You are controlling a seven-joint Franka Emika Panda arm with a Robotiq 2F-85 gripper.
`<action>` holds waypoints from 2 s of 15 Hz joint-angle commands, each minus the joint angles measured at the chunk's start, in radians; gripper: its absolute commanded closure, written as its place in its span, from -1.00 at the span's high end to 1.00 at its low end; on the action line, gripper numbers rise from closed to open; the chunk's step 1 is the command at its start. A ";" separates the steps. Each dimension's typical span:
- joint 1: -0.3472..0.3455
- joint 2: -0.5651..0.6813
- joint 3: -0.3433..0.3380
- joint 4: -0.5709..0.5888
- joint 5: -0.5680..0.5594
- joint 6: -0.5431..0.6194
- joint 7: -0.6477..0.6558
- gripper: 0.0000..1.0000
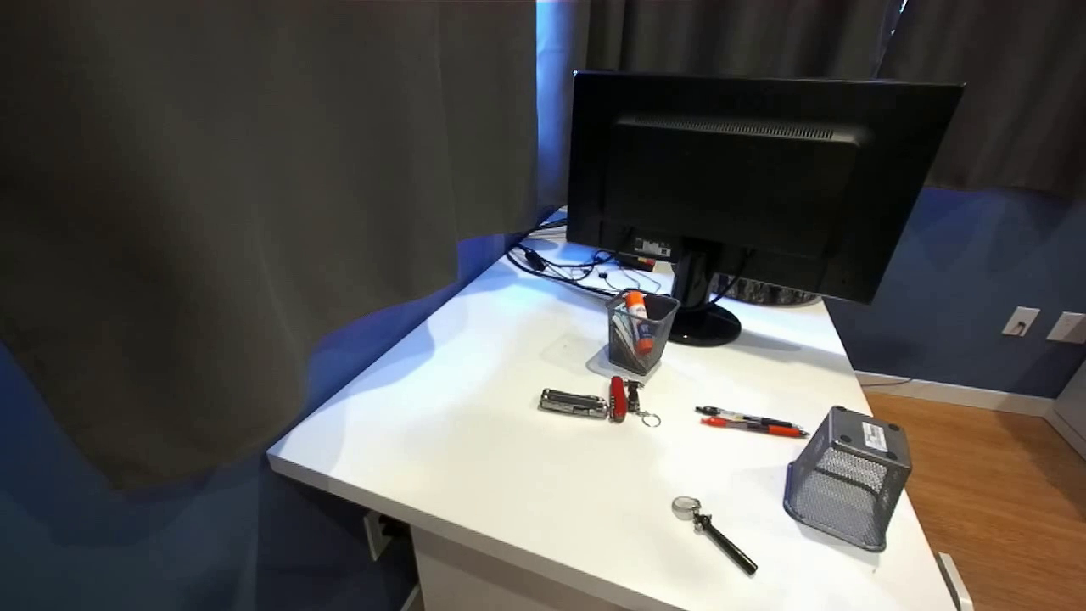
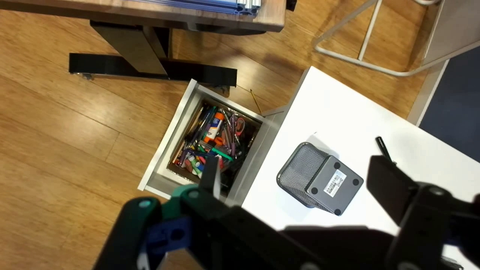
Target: Turn the grey basket at the front of the desk upright.
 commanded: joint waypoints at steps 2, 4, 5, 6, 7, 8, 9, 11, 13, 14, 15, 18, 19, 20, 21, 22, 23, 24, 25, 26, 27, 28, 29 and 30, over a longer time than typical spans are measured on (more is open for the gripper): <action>0.022 0.154 0.026 0.021 0.037 0.097 0.021 1.00; 0.033 0.225 0.039 0.024 0.060 0.171 0.049 1.00; 0.040 0.260 0.045 0.025 0.070 0.210 0.067 1.00; 0.047 0.296 0.050 0.027 0.082 0.257 0.077 1.00; 0.052 0.332 0.055 0.029 0.102 0.313 0.126 1.00; 0.060 0.365 0.057 0.033 0.108 0.354 0.134 1.00; 0.066 0.397 0.059 0.036 0.116 0.403 0.176 1.00; 0.079 0.454 0.058 0.046 0.131 0.493 0.210 1.00; 0.088 0.504 0.057 0.064 0.161 0.548 0.204 1.00; 0.090 0.527 0.056 0.074 0.172 0.564 0.202 1.00; 0.089 0.551 0.055 0.088 0.191 0.572 0.210 1.00; 0.083 0.613 0.061 0.136 0.240 0.548 0.180 1.00; 0.086 0.558 0.049 0.086 0.193 0.555 0.188 1.00; 0.086 0.577 0.050 0.099 0.204 0.555 0.187 1.00; 0.086 0.591 0.050 0.109 0.209 0.555 0.186 1.00; 0.087 0.600 0.050 0.116 0.212 0.555 0.186 1.00; 0.087 0.604 0.050 0.120 0.212 0.555 0.186 1.00; 0.087 0.605 0.050 0.121 0.213 0.554 0.186 1.00; 0.085 0.617 0.052 0.128 0.225 0.557 0.183 1.00; 0.086 0.635 0.052 0.140 0.231 0.559 0.192 1.00; 0.087 0.653 0.051 0.153 0.230 0.552 0.200 1.00; 0.088 0.664 0.050 0.160 0.229 0.551 0.204 1.00; 0.089 0.677 0.049 0.167 0.229 0.551 0.207 1.00; 0.089 0.688 0.049 0.177 0.232 0.552 0.211 1.00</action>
